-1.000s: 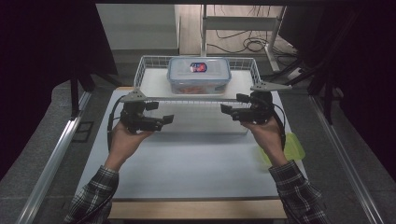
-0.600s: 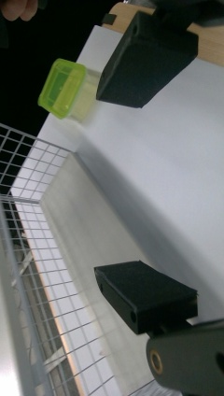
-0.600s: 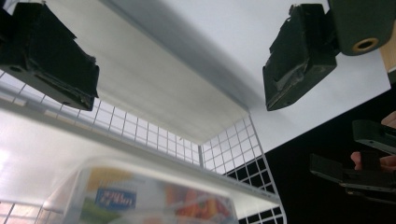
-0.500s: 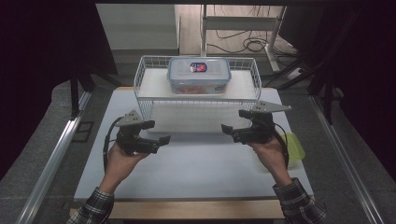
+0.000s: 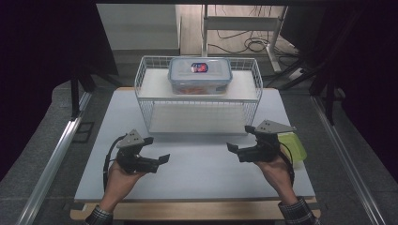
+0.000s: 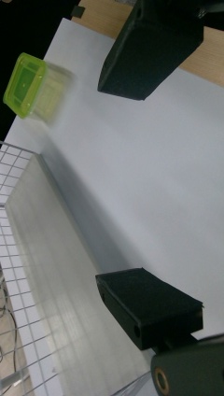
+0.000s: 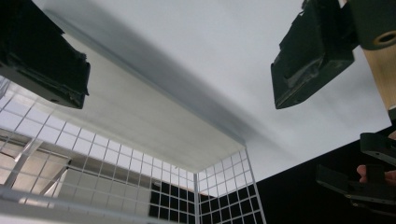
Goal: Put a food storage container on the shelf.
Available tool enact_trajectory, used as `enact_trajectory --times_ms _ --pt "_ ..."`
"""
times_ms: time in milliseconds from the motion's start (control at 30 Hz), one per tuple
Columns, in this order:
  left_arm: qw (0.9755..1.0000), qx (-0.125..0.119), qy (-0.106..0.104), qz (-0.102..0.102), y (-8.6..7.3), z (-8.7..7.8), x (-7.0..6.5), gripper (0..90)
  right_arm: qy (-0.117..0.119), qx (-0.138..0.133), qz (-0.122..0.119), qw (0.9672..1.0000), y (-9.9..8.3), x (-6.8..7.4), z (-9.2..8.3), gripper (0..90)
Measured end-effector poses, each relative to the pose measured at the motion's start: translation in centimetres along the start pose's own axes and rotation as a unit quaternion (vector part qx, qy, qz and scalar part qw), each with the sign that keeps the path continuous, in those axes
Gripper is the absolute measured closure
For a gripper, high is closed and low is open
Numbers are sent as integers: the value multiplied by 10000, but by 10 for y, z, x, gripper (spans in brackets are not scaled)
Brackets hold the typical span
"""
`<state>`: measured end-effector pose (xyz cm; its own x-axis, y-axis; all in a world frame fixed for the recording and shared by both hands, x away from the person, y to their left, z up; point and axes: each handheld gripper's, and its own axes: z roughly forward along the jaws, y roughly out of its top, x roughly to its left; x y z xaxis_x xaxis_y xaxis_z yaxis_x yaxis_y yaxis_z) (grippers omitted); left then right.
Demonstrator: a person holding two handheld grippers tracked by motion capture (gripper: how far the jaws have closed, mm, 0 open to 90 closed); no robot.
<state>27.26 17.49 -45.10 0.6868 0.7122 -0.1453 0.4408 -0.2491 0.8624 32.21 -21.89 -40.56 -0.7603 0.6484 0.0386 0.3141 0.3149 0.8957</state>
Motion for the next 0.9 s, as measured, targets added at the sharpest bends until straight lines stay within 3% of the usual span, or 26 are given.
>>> enact_trajectory --times_ms 267,500,700,900 --pt "9996 -283 -62 30 -18 -1 -11 82 120 -34 34 9999 -18 7 -6 37" --pt "9999 -119 15 115 -37 -2 -16 55 228 -57 -85 9997 -30 15 -6 18" --pt "9999 -46 78 114 -51 -1 -19 55 316 -20 6 9995 -44 21 -2 12" --pt "9991 132 223 328 -60 0 -27 54 417 253 4 9988 -62 28 9 12"
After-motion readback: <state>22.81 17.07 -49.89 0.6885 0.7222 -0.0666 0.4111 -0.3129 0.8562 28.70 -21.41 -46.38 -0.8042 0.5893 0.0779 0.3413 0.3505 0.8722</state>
